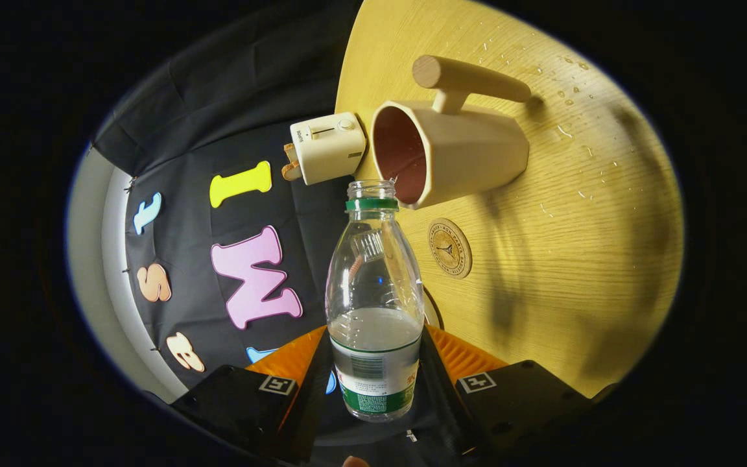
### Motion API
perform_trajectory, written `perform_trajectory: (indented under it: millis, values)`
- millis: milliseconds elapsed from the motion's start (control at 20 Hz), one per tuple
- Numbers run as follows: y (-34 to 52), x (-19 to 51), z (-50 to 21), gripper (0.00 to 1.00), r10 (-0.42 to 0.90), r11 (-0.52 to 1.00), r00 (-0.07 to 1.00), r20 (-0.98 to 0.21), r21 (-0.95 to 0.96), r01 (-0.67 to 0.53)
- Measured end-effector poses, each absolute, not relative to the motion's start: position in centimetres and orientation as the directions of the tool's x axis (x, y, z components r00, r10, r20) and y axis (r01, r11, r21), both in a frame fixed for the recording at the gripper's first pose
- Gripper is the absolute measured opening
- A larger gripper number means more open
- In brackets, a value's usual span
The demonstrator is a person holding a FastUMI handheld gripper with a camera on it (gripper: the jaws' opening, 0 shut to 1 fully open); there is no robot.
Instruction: Take the bottle from table, then pour the juice into the cup, finally place the bottle on the coaster
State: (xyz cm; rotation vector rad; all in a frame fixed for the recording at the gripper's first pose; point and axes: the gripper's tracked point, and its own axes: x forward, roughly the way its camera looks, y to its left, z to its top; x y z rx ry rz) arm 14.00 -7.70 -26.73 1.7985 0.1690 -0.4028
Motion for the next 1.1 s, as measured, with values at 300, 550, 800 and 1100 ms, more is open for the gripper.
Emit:
perform_trajectory:
  millis: [300, 550, 800, 1100]
  values:
    - [-7.7, 14.1, -26.5, 0.76, -0.097, -0.284, 0.929, -0.358, 0.904, 0.319]
    - [-7.8, 14.4, -26.1, 0.76, -0.102, -0.308, 0.929, -0.355, 0.9, 0.31]
    - [-7.7, 14.5, -25.7, 0.75, -0.101, -0.331, 0.929, -0.355, 0.893, 0.305]
    - [-8.0, 14.7, -25.1, 0.75, -0.11, -0.362, 0.93, -0.351, 0.885, 0.292]
